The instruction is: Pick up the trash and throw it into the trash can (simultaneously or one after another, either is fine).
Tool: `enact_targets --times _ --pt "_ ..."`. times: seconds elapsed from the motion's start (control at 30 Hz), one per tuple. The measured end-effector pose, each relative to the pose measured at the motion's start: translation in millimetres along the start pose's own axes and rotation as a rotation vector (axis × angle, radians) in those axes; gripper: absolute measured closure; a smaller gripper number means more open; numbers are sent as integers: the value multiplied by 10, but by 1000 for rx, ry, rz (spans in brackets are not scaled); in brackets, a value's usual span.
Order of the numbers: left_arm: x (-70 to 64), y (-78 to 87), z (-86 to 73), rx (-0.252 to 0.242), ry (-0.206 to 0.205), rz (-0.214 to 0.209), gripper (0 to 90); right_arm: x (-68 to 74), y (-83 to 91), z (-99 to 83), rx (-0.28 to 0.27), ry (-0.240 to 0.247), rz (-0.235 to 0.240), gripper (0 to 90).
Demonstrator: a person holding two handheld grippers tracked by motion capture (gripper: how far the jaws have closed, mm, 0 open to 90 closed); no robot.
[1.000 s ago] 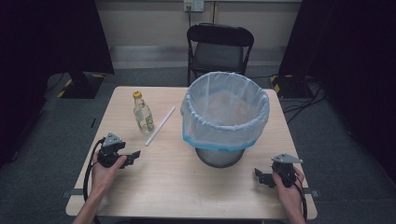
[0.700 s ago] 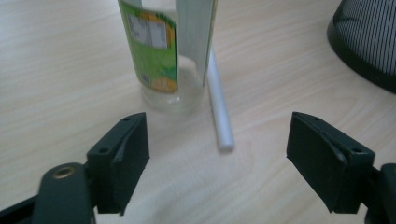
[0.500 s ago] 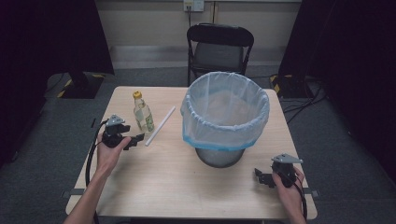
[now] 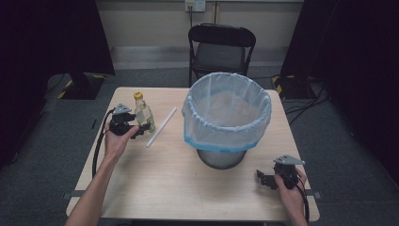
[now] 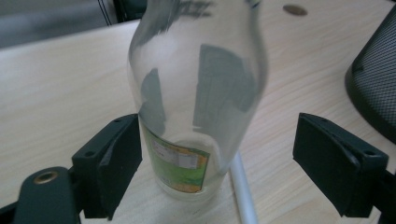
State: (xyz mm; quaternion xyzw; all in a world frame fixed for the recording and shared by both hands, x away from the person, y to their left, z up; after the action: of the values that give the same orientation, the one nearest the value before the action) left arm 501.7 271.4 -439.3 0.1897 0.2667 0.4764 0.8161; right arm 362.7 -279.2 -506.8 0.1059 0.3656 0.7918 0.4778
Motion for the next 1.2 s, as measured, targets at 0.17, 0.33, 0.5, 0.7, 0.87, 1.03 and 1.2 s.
enact_targets --times 0.17,0.33,0.5,0.7,0.87,1.03,1.2 --pt "58 -199 19 -19 -8 -4 169 0 0 0 0 -1 0 105" --pt "101 -360 -66 32 -12 10 163 0 0 0 0 0 0 105" --pt "97 -457 -88 8 -24 29 189 0 0 0 0 0 0 105" --pt "111 -488 -108 -3 -28 33 212 0 0 0 0 0 0 105" --pt "119 -506 -113 -8 -46 43 253 0 0 0 0 0 0 105" --pt "117 -510 -111 -4 -32 58 279 1 0 0 0 -1 0 105" --pt "99 -512 -107 -7 -8 70 281 0 0 0 0 -1 0 104"
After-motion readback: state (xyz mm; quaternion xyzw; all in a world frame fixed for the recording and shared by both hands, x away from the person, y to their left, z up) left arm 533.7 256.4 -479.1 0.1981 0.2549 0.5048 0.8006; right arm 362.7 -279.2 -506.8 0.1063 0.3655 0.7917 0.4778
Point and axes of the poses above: each handheld gripper's, and its own axes: y roughly backward along the jaws, z roughly out of its top, x roughly to its left, the point moved 1 cm from there along -y, roughly forward along the jaws, and after that the axes turned 13 degrees about y, right-handed, at the moved point
